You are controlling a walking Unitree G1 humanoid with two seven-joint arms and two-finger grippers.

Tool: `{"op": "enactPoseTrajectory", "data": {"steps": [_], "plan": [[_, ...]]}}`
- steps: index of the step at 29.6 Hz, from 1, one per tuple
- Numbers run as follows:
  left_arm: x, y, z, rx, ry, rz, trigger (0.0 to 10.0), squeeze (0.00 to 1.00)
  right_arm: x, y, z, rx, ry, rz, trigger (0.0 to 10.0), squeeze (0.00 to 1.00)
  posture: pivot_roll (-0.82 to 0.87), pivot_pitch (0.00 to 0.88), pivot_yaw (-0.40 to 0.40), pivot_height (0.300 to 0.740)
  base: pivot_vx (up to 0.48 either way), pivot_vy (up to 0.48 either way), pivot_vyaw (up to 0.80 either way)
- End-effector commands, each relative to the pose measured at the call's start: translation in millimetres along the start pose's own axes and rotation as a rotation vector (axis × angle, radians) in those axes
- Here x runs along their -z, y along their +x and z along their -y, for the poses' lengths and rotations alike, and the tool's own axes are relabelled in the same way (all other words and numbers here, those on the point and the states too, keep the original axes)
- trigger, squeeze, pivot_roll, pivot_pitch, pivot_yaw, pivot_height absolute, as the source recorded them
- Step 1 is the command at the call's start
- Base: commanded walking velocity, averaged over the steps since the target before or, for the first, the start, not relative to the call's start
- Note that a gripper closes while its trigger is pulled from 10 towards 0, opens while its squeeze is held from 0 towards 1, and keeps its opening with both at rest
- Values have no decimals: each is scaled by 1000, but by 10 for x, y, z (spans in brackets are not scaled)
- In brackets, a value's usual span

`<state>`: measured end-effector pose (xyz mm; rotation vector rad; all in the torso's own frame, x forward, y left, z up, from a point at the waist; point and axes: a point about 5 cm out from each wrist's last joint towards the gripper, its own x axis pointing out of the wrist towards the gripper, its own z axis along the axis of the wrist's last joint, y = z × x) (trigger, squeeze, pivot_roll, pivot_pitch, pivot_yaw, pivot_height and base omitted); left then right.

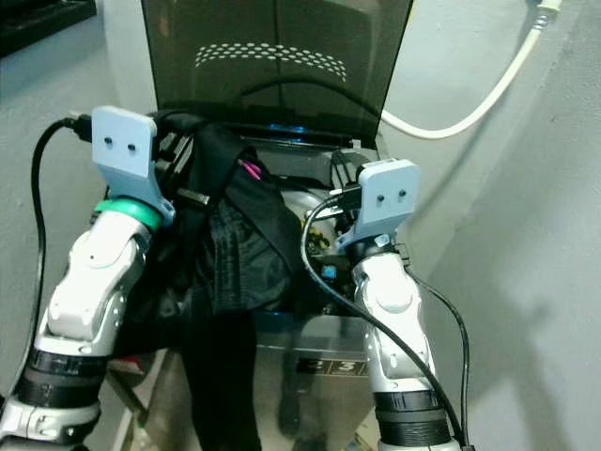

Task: Clothes washing

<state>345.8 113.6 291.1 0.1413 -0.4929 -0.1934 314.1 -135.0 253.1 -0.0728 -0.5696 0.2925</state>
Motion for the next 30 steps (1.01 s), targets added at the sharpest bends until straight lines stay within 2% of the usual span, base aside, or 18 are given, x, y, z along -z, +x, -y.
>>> {"op": "enactPoseTrajectory", "data": {"steps": [1,2,3,4,11,12,13,14,15,18,21,23,24,25,26,28,29,30], "plan": [[-187,122,-111,-20,26,94,10000,0,-100,18,-27,-66,45,27,10000,0,77,0,44,740,0,0,0],[-275,262,-167,-4,72,132,10000,0,-169,28,-13,-99,73,43,10000,0,76,0,42,740,0,0,0],[-275,262,-167,-4,72,132,10000,0,-169,28,-13,-99,73,43,10000,0,76,0,42,740,0,0,0],[-455,497,-247,30,159,199,10000,0,-284,50,-4,-148,115,75,10000,0,70,0,43,740,0,0,0],[-777,766,-261,99,353,321,10000,0,-487,98,-15,-193,164,145,10000,0,55,15,56,740,0,0,0],[-950,860,-165,140,489,382,10000,0,-607,138,7,-164,162,198,10000,0,35,32,82,740,0,0,0],[-950,860,-165,140,489,382,10000,0,-607,138,7,-164,162,198,10000,0,35,32,82,740,0,0,0],[-1066,911,-100,168,583,424,10000,0,-690,162,24,-141,161,234,10000,0,35,32,82,740,0,0,0],[-1121,959,18,219,601,425,10000,0,-749,178,67,-76,131,262,10000,0,9,50,115,740,0,0,0],[-1103,985,126,276,565,395,10000,0,-769,178,98,-27,114,274,10000,0,5,51,118,740,0,0,0],[-855,1010,316,420,361,230,10000,0,-743,134,143,22,96,251,10000,0,-11,57,131,740,0,0,0],[-855,1010,316,420,361,230,10000,0,-743,134,143,22,96,251,10000,0,-11,57,131,740,0,0,0],[-540,937,391,506,244,79,10000,0,-681,62,131,20,72,215,10000,0,-24,59,143,740,0,0,0],[-540,937,391,506,244,79,10000,0,-681,62,131,20,72,215,10000,0,-24,59,143,740,0,0,0],[-322,874,448,571,161,-18,10000,0,-643,8,122,16,57,187,10000,0,-24,59,143,740,0,0,0],[-322,874,448,571,161,-18,10000,0,-643,8,122,16,57,187,10000,0,-24,59,143,740,0,0,0],[-157,728,430,603,38,-79,10000,0,-584,-29,102,10,55,158,10000,0,-8,51,135,740,0,0,0],[-157,728,430,603,38,-79,10000,0,-584,-29,102,10,55,158,10000,0,-8,51,135,740,0,0,0]]}}
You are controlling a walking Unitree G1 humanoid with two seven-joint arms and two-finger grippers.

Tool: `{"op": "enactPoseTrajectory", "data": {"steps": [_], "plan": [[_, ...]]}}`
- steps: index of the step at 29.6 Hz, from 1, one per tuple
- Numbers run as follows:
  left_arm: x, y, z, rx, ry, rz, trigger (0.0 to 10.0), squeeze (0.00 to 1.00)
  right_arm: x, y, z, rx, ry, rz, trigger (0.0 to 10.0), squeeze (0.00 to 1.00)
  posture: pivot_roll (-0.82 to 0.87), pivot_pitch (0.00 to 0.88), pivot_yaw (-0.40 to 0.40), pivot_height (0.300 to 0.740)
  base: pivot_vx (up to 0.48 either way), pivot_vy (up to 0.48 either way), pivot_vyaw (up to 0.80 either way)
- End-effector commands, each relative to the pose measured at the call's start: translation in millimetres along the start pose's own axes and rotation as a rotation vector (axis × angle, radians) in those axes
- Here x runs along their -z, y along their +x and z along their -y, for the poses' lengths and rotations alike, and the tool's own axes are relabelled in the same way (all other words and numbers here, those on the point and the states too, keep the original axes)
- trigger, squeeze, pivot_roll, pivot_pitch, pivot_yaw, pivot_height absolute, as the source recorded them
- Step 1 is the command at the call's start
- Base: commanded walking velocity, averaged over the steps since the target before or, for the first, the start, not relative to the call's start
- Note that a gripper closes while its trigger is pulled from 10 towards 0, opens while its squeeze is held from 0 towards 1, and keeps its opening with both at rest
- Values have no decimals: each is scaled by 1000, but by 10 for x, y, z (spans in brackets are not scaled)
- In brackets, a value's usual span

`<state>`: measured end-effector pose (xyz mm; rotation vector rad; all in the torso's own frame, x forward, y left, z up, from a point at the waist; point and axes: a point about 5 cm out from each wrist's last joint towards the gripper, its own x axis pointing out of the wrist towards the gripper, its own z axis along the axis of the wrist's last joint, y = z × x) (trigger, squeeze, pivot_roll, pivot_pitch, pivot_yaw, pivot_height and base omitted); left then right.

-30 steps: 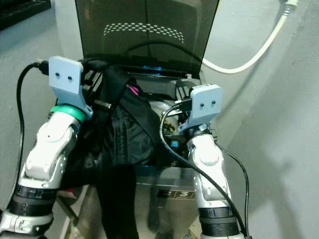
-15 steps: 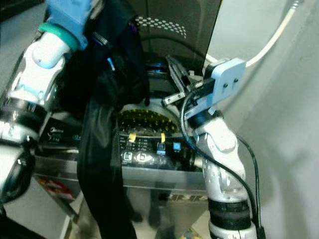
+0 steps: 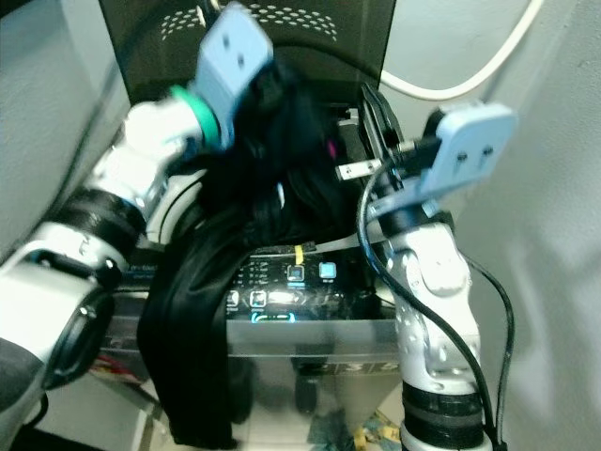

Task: Clothes washing

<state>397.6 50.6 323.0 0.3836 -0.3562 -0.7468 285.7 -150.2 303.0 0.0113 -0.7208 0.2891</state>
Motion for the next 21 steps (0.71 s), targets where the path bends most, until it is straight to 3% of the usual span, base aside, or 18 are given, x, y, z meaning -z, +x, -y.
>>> {"op": "enactPoseTrajectory", "data": {"steps": [1,3,4,5,6,10,11,14,15,16,17,18,19,21], "plan": [[61,-185,24,14,-117,23,10000,1000,41,-19,-76,-29,8,-21,10000,0,28,42,111,740,0,0,0],[61,-185,24,14,-117,23,10000,1000,41,-19,-76,-29,8,-21,10000,0,28,42,111,740,0,0,0],[119,-324,40,-22,-132,27,10000,1000,75,3,-103,-43,19,-28,10000,0,42,40,103,740,0,0,0],[119,-324,40,-22,-132,27,10000,1000,75,3,-103,-43,19,-28,10000,0,42,40,103,740,0,0,0],[161,-436,16,-78,-160,20,10000,1000,101,28,-125,-52,28,-31,10000,0,55,42,91,740,0,0,0],[178,-502,-35,-136,-167,14,10000,1000,112,49,-135,-59,33,-32,10000,0,62,43,83,740,0,0,0],[156,-582,-79,-194,-189,22,10000,1000,127,60,-140,-65,38,-36,10000,0,73,45,71,740,0,0,0],[105,-671,-67,-214,-204,49,10000,1000,146,62,-147,-71,41,-43,10000,0,82,43,62,740,0,0,0],[63,-773,-9,-219,-180,76,10000,1000,166,60,-152,-78,44,-51,10000,0,94,43,50,740,0,0,0],[38,-886,74,-208,-148,93,10000,0,184,56,-160,-85,47,-60,10000,0,102,42,41,740,0,0,0],[38,-886,74,-208,-148,93,10000,0,184,56,-160,-85,47,-60,10000,0,102,42,41,740,0,0,0],[63,-1035,180,-189,-133,90,10000,0,211,54,-173,-96,53,-71,10000,0,117,41,24,740,0,0,0],[63,-1035,180,-189,-133,90,10000,0,211,54,-173,-96,53,-71,10000,0,117,41,24,740,0,0,0],[96,-1245,314,-168,-133,61,10000,0,249,53,-186,-112,60,-85,10000,0,134,40,8,740,0,0,0]]}}
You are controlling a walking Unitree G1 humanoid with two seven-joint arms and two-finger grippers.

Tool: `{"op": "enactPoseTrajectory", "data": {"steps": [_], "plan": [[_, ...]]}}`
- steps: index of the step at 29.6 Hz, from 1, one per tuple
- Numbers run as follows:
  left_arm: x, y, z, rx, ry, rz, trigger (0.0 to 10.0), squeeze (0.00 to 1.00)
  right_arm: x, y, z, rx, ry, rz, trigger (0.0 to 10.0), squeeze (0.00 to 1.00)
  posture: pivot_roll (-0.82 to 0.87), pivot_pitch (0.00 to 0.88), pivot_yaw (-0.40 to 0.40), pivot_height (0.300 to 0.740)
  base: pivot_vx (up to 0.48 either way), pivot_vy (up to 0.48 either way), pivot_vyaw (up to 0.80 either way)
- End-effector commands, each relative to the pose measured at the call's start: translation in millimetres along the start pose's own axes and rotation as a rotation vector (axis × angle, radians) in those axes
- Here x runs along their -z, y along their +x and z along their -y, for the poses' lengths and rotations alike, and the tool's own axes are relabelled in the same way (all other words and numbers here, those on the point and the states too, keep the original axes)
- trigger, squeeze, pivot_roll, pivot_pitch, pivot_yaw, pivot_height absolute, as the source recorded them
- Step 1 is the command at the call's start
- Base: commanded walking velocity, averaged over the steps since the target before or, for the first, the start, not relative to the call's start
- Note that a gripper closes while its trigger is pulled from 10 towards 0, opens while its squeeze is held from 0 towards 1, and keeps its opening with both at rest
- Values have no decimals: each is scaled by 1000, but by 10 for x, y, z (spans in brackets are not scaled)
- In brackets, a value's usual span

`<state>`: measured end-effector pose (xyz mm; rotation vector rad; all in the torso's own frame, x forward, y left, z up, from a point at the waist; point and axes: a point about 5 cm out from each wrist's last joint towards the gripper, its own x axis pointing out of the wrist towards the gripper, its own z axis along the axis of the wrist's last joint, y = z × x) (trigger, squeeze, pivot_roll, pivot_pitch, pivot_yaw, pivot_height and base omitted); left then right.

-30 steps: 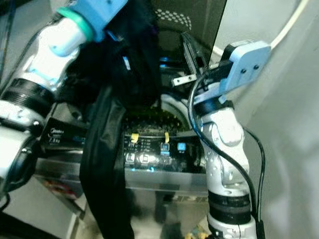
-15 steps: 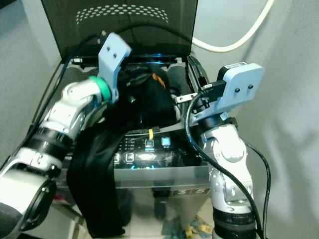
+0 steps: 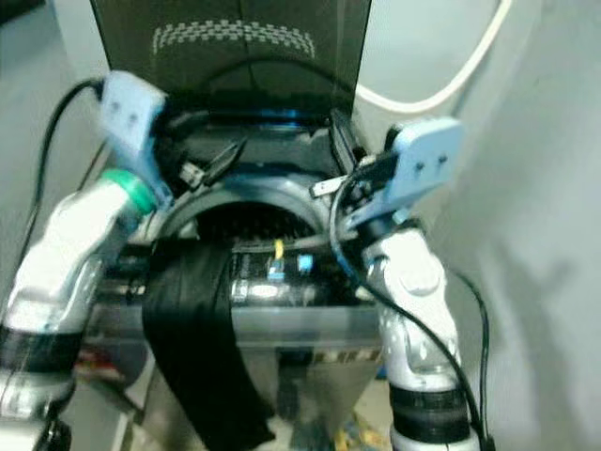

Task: Clothes washing

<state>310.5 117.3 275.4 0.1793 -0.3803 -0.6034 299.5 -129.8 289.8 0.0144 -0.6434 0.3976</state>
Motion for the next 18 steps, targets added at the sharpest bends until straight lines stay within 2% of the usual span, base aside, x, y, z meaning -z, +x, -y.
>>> {"op": "enactPoseTrajectory", "data": {"steps": [1,3,4,6,7,10,13,14,15,16,18], "plan": [[-73,-95,30,16,22,3,10000,0,40,-7,-15,-16,9,-13,10000,0,134,40,8,740,0,0,0],[-51,-364,99,71,-19,-61,10000,0,82,13,-38,-38,19,-24,10000,0,147,41,-6,740,0,0,0],[-51,-364,99,71,-19,-61,10000,0,82,13,-38,-38,19,-24,10000,0,147,41,-6,740,0,0,0],[-66,-635,119,127,-36,-129,10000,0,114,43,-66,-60,29,-31,10000,0,163,48,-26,740,0,0,0],[-66,-635,119,127,-36,-129,10000,0,114,43,-66,-60,29,-31,10000,0,163,48,-26,740,0,0,0],[-51,-869,105,130,-36,-201,10000,0,140,67,-95,-82,41,-36,10000,0,176,53,-39,740,0,0,0],[-30,-916,104,124,-40,-219,10000,0,148,74,-103,-87,44,-38,10000,0,178,54,-42,740,0,0,0],[37,-961,131,133,-71,-242,10000,0,159,85,-114,-93,49,-40,10000,0,188,58,-50,740,0,0,0],[37,-961,131,133,-71,-242,10000,0,159,85,-114,-93,49,-40,10000,0,188,58,-50,740,0,0,0],[120,-975,155,136,-102,-266,10000,0,168,95,-127,-98,53,-41,10000,0,188,58,-50,740,0,0,0],[120,-975,155,136,-102,-266,10000,0,168,95,-127,-98,53,-41,10000,0,188,58,-50,740,0,0,0]]}}
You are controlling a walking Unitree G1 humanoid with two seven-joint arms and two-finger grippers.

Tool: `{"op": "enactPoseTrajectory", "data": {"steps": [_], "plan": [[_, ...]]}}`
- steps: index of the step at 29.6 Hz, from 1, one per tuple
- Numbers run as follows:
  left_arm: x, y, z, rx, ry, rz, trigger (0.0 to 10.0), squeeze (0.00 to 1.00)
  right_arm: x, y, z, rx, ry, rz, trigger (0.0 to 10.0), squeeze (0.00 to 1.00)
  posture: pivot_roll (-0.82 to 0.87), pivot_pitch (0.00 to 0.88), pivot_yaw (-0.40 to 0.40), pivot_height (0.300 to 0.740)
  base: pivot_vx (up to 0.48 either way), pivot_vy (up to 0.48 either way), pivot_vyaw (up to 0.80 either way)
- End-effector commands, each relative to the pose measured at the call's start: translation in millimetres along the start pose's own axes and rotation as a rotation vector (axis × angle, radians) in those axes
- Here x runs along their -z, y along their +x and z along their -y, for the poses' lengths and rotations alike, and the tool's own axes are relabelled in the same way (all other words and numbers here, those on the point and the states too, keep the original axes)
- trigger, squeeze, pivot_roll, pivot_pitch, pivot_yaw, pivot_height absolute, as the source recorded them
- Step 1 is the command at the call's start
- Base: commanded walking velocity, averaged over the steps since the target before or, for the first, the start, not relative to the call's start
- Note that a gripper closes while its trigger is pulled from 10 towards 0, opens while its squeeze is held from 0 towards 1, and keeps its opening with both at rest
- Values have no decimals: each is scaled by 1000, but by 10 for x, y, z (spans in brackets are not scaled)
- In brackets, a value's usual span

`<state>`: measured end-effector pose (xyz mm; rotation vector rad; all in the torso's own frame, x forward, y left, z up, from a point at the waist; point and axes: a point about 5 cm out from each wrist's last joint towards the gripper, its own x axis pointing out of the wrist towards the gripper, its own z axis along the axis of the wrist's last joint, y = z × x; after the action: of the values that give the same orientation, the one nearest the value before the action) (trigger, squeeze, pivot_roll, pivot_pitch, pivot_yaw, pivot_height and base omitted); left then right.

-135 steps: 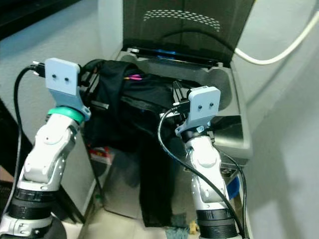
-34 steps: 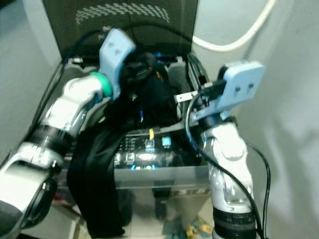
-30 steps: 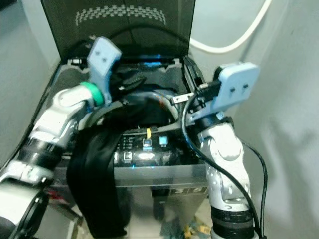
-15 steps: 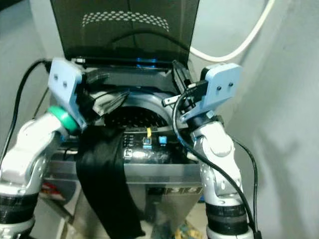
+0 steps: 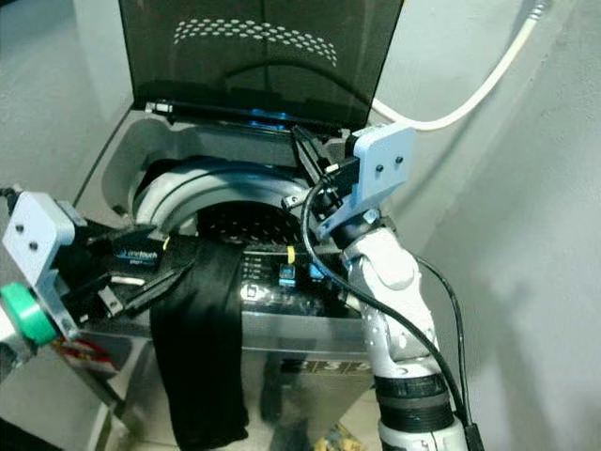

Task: Clothes washing

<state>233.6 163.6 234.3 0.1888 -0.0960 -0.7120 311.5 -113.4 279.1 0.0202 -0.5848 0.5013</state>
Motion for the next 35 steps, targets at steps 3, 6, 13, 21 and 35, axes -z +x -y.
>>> {"op": "enactPoseTrajectory", "data": {"steps": [3,6,13,21,35], "plan": [[97,34,30,22,-38,-30,10000,0,-5,25,-19,-12,9,12,10000,0,184,62,-53,740,0,0,0],[171,98,28,45,-41,-54,10000,0,-4,33,-30,-14,12,13,10000,0,177,63,-47,740,0,0,0],[307,225,-41,97,23,-159,10000,0,-5,-1,-22,6,6,13,10000,0,146,63,-19,740,0,0,0],[395,219,-104,122,113,-258,2706,0,-3,-53,-6,33,-1,14,10000,0,138,61,2,740,0,0,0],[438,235,-103,145,110,-255,0,0,-4,-57,-10,35,-4,16,10000,0,134,57,7,740,0,0,0]]}}
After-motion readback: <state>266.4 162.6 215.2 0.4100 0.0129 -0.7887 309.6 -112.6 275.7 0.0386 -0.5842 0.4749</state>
